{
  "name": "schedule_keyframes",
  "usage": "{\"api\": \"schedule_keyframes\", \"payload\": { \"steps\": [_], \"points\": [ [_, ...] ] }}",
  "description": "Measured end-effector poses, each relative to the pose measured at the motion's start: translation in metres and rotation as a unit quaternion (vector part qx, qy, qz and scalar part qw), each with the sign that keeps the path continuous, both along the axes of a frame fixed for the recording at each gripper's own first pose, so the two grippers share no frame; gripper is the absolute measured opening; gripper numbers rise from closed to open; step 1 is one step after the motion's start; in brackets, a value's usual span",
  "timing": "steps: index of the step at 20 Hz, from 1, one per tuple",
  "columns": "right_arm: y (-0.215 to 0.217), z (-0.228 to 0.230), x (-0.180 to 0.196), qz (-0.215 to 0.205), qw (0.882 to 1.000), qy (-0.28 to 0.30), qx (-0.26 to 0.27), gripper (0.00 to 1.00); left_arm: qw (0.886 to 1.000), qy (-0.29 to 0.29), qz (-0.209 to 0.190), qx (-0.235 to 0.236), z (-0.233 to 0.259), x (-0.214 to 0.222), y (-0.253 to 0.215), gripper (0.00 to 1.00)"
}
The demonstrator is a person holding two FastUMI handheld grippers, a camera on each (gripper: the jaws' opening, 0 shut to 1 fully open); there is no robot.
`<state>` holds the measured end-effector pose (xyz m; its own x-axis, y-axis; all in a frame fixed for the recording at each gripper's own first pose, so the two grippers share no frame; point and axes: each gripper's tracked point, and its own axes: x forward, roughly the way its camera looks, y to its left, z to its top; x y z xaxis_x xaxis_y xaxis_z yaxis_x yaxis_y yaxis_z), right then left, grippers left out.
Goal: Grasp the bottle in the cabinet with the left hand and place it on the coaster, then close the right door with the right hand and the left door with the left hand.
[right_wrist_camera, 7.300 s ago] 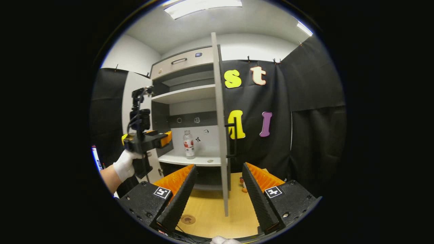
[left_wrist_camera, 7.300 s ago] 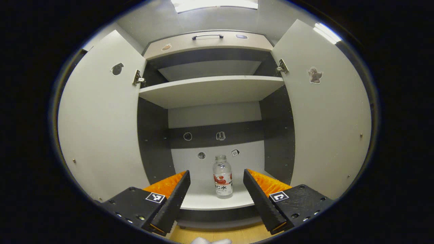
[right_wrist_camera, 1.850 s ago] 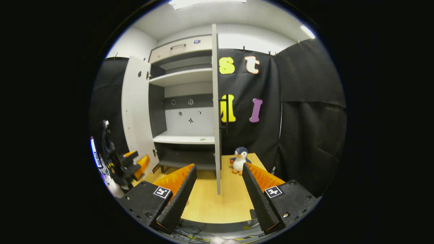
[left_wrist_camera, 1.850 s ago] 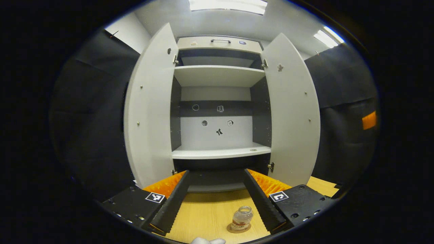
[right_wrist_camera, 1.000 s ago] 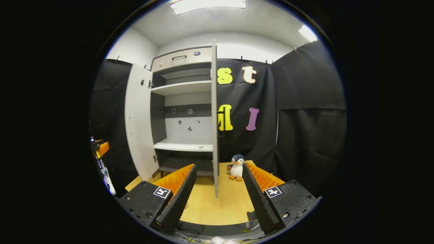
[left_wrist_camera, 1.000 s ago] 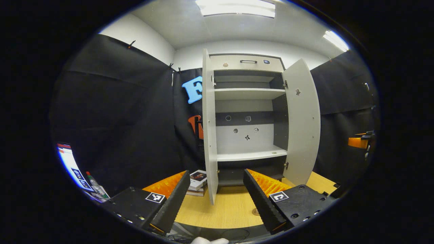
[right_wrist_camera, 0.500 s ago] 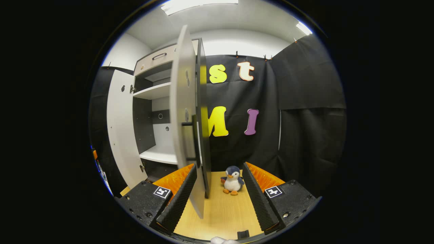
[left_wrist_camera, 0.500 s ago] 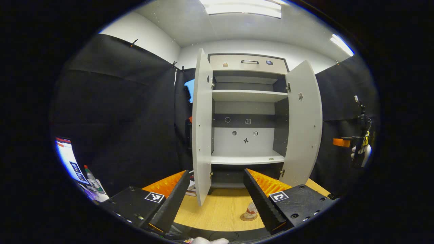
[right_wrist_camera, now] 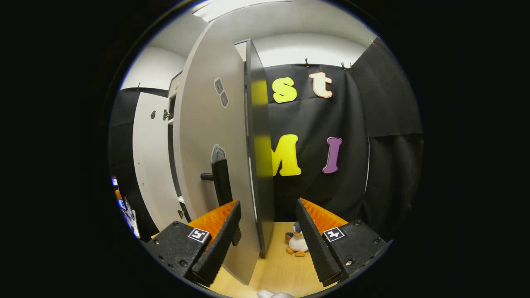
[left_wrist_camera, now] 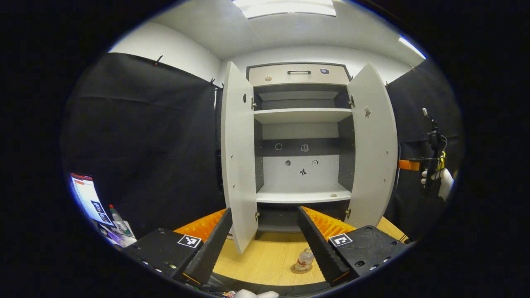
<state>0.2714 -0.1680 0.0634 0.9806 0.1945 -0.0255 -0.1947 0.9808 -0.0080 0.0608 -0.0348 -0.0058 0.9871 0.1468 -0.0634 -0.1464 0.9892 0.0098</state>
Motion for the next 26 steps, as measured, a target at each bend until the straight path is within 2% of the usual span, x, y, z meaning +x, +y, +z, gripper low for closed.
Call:
{"api": "schedule_keyframes", "payload": {
  "steps": [5,9,17,21,26],
  "points": [
    [0.013,0.001,0.001,0.046,0.998,0.0,-0.044,0.81,0.999,0.005,-0.008,-0.031,-0.001,0.022,-0.018,0.96],
    [0.039,-0.006,-0.003,0.077,0.997,0.012,-0.01,0.81,0.998,0.011,0.0,-0.064,-0.004,0.029,-0.02,0.96],
    [0.109,-0.011,0.006,0.098,0.995,0.016,-0.011,0.81,0.999,0.012,-0.002,-0.037,-0.005,0.036,0.006,0.94],
    [0.161,-0.011,0.012,0.126,0.992,0.016,0.022,0.81,1.0,0.015,-0.009,-0.013,-0.003,0.043,0.026,0.94],
    [0.163,0.008,-0.003,0.088,0.996,-0.024,0.012,0.81,1.0,0.002,-0.024,-0.003,0.0,0.058,0.049,0.94]
  ]
}}
